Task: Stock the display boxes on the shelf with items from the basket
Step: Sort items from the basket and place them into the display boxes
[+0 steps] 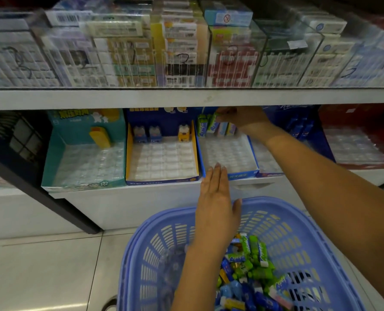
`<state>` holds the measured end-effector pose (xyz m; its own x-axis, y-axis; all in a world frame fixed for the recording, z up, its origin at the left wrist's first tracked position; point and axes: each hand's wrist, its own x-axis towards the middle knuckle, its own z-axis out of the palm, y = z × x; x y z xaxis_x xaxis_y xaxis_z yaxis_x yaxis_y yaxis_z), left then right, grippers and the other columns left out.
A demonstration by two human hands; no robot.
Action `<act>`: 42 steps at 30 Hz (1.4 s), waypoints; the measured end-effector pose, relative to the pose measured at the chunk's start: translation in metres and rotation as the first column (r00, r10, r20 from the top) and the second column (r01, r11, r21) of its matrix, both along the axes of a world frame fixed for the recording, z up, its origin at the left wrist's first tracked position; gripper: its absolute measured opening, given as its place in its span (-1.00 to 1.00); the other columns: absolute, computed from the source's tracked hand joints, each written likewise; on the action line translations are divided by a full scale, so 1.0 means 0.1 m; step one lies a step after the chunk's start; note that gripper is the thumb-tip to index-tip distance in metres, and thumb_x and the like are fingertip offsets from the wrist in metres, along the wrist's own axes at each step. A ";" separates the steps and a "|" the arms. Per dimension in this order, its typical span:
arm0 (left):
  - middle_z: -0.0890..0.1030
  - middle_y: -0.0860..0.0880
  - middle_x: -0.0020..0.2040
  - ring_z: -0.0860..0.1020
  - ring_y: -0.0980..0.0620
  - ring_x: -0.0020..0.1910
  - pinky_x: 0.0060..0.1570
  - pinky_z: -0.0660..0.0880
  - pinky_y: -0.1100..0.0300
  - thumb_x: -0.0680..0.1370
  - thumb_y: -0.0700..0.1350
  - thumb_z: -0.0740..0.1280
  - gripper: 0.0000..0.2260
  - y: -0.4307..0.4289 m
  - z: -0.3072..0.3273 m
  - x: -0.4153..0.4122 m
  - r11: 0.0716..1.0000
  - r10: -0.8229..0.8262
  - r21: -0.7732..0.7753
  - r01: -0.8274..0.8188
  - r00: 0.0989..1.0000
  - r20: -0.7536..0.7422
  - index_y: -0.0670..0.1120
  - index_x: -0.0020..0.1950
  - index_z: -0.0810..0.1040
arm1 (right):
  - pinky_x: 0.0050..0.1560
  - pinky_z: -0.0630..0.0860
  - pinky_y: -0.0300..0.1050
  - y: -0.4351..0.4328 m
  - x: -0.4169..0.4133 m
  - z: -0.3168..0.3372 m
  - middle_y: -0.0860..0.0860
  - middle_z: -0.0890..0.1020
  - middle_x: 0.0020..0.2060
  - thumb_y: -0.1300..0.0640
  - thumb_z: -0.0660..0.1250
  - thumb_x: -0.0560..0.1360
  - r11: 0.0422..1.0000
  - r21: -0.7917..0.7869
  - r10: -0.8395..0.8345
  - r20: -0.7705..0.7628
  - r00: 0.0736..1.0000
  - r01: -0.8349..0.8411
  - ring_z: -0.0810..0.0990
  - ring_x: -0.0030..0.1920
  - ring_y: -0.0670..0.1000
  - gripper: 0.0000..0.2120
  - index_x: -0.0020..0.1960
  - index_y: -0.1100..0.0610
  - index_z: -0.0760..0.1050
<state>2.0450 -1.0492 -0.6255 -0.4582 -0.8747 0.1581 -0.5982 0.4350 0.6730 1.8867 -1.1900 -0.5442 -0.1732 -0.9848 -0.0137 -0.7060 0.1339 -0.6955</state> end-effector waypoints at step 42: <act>0.62 -0.11 0.03 0.57 -0.07 -0.03 -0.09 0.46 0.15 0.59 -0.17 0.23 -0.82 0.30 -0.33 0.06 0.991 0.087 0.118 -0.065 0.978 -0.190 -0.12 0.15 0.56 | -0.05 0.49 0.02 1.56 0.24 -0.55 0.16 0.60 -0.04 0.12 0.23 0.53 0.983 0.066 0.183 -0.502 0.845 -0.174 0.58 -0.02 0.19 -0.84 0.00 0.17 0.53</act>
